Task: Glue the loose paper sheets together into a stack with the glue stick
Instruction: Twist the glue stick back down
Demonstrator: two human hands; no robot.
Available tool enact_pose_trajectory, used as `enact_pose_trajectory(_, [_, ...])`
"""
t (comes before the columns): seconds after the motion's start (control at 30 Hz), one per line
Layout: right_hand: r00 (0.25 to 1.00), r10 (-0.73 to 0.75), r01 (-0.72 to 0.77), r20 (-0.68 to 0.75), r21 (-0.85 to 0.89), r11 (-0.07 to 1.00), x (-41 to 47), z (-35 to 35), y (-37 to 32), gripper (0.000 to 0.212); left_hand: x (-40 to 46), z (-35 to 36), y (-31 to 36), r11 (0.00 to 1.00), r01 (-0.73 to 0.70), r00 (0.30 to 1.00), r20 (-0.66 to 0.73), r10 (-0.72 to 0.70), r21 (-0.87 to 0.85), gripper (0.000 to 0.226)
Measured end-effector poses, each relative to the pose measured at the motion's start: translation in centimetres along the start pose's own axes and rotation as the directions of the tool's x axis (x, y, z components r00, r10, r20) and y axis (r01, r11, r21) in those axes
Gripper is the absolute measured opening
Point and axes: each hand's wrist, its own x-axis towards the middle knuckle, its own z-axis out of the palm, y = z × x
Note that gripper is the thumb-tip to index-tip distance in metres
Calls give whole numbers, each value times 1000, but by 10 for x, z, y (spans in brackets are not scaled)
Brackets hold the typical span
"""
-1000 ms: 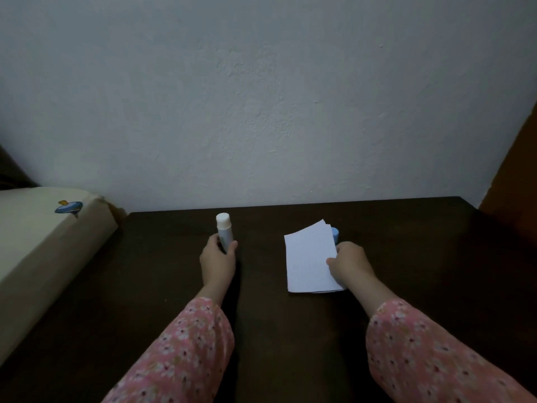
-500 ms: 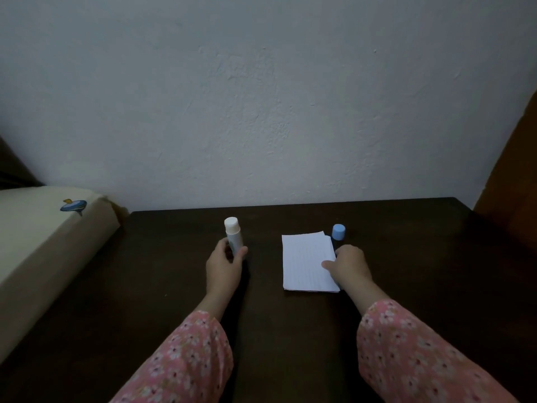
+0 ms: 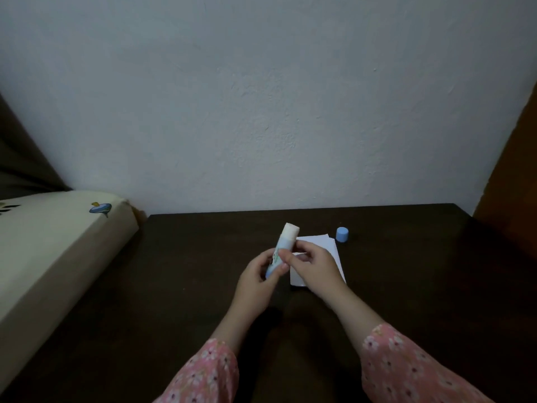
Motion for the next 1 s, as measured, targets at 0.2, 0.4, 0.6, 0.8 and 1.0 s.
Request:
enact_pose_trajectory(0.2, [998,65,-68,21,293,954,-16,1,-3,19,-19,0,2,964,143,990,27,-140,-223,44])
enact_pose_trajectory(0.4, [982,164,-191,98,486,853,-22,3,15,23,-33,-1,-12,898,309,945,203,-255,-313,34])
enact_pose_trajectory(0.6, [985,172,-156,13,492,856,-19,18,30,18,-32,1,-26,871,320,947,158,-280,-372,29])
enact_pose_trajectory(0.8, [985,160,-168,56,463,870,-10,23,34,18,-22,-4,-30,865,379,912,288,-291,-328,30])
enact_pose_trajectory(1.0, [979,177,-205,104,562,801,-9,24,49,29,-23,-5,-36,895,350,914,312,-261,-276,26])
